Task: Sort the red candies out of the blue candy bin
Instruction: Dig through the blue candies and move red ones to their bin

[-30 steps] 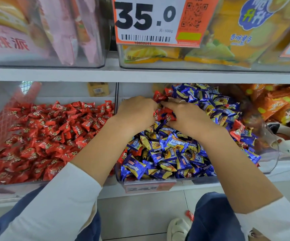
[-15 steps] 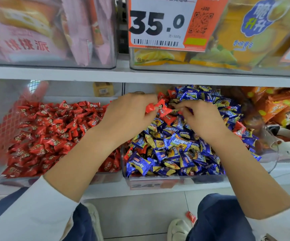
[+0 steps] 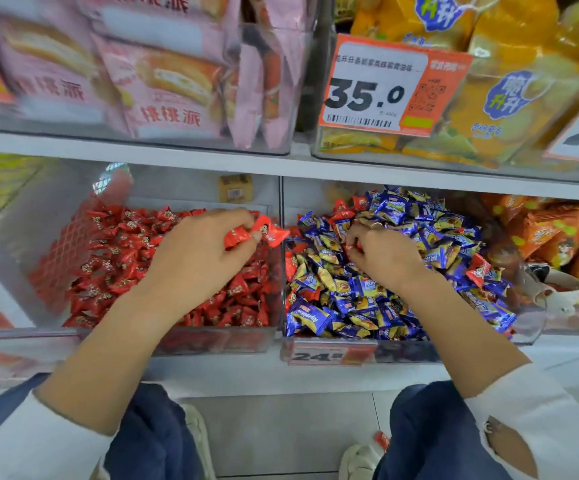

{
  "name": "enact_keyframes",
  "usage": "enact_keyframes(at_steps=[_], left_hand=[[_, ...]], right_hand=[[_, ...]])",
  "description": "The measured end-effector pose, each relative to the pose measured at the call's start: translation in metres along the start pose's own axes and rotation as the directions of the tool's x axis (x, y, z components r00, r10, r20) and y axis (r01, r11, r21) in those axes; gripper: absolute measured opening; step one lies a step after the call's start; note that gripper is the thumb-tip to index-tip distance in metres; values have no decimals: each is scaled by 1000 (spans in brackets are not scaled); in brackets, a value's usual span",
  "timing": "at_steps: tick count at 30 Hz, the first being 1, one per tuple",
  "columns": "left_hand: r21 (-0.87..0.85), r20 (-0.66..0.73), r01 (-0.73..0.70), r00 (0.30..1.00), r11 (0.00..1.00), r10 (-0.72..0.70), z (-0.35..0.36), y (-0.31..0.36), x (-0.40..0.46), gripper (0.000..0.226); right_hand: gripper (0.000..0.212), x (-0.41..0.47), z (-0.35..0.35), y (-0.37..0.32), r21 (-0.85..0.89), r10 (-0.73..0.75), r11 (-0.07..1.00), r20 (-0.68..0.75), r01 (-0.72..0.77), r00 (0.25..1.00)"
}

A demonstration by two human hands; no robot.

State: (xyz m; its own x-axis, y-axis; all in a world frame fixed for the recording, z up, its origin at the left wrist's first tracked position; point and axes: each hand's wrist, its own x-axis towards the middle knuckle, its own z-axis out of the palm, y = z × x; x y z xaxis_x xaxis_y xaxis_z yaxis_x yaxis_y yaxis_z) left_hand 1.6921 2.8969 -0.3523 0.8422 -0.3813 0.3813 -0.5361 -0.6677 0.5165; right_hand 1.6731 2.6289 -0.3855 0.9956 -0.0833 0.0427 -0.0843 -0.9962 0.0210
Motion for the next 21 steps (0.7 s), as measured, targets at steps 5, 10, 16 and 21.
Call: enact_keyframes(at_steps=[5, 10, 16, 21], left_hand=[[24, -2, 126, 992, 992, -126, -24, -33, -9, 21], [169, 126, 225, 961, 960, -247, -41, -53, -15, 19], [51, 143, 325, 934, 944, -329, -46, -79, -13, 33], [23, 135, 288, 948, 957, -288, -43, -82, -11, 52]], right_hand=[[11, -10, -15, -13, 274, 33, 961, -235, 34, 971], [6, -26, -55, -87, 530, -156, 809, -226, 256, 961], [15, -10, -41, -164, 585, -238, 767, -122, 263, 964], [55, -13, -41, -161, 386, -270, 867, -169, 316, 948]])
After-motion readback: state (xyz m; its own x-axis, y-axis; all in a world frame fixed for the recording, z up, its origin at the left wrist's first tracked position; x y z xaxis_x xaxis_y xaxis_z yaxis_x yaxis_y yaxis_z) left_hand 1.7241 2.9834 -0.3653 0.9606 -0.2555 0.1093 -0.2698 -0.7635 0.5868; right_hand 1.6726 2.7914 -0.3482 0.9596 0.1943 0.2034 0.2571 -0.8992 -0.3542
